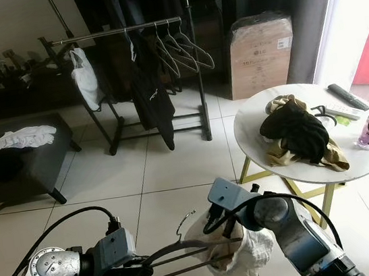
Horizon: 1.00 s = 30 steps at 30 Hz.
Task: Hang hanger
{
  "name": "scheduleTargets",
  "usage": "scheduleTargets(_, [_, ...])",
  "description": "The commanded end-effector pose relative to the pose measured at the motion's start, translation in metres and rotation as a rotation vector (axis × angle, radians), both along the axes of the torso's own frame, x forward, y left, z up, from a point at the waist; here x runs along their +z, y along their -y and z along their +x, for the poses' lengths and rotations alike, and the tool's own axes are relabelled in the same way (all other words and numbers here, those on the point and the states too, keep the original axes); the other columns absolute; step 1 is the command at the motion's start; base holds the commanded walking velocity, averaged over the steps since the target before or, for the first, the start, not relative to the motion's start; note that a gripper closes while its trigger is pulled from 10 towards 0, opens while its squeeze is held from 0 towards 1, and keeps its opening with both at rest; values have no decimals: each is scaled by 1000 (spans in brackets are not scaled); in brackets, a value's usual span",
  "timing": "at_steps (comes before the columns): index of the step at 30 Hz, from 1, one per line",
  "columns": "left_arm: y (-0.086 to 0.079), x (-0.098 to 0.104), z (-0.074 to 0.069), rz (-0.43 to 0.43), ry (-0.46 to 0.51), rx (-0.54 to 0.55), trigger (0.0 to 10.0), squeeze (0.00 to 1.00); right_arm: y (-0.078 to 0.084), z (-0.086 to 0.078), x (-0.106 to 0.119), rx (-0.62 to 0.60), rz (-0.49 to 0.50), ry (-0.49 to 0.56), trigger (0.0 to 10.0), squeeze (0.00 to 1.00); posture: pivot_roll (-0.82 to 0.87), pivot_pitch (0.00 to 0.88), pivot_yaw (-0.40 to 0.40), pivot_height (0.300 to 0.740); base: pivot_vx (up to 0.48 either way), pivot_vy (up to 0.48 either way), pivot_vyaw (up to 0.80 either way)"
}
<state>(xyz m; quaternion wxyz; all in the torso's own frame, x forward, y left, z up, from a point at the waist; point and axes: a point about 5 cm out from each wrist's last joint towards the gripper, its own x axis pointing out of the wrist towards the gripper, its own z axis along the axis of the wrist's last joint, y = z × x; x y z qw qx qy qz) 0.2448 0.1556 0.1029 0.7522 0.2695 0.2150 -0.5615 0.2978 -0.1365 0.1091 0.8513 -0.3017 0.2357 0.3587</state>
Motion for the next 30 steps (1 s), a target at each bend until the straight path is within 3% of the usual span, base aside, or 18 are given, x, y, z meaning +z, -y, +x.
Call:
scheduleTargets(1, [2, -1, -1, -11, -18, -8, 10000, 0, -12, 0, 15, 32, 63, 31, 10000, 0, -61, 80, 88, 740, 0, 0, 0])
scheduleTargets(7, [7, -3, 12, 21, 108, 60, 10000, 0, -23, -5, 24, 31, 109, 27, 10000, 0, -66, 70, 84, 740, 0, 0, 0])
scheduleTargets(17, [15, -1, 14, -24, 125, 98, 10000, 0, -20, -9, 15, -17, 95, -2, 10000, 0, -66, 53, 82, 740, 0, 0, 0])
scheduleTargets(24, [15, -2, 13, -35, 113, 96, 10000, 0, -34, -10, 34, 5, 187, 29, 10000, 0, -67, 50, 84, 740, 0, 0, 0])
scheduleTargets(30, [23, 5, 22, -76, 207, 124, 10000, 0, -52, -8, 61, -38, 313, 60, 10000, 0, -71, 61, 80, 740, 0, 0, 0])
